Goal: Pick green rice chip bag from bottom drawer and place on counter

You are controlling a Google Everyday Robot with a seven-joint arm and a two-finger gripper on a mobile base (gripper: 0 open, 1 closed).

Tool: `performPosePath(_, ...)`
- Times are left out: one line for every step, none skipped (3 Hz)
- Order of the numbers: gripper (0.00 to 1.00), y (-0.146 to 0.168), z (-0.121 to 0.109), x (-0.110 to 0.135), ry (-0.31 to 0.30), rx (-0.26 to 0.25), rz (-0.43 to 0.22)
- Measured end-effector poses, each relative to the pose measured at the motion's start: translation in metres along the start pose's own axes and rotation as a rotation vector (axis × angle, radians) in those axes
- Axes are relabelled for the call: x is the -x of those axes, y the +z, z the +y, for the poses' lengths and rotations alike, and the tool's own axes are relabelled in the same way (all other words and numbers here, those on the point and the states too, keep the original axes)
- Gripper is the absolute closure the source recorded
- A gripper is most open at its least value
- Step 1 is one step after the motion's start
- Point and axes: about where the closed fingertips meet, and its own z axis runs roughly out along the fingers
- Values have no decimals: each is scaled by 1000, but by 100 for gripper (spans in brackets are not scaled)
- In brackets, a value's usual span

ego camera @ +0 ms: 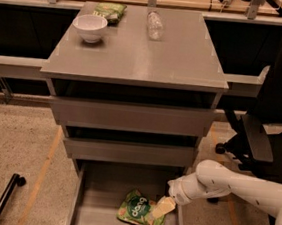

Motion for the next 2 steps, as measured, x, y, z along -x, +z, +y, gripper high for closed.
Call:
performPosePath(0,12,-6,0,-6,9,-42)
performPosePath(0,60,-33,-15,-27,48,-93)
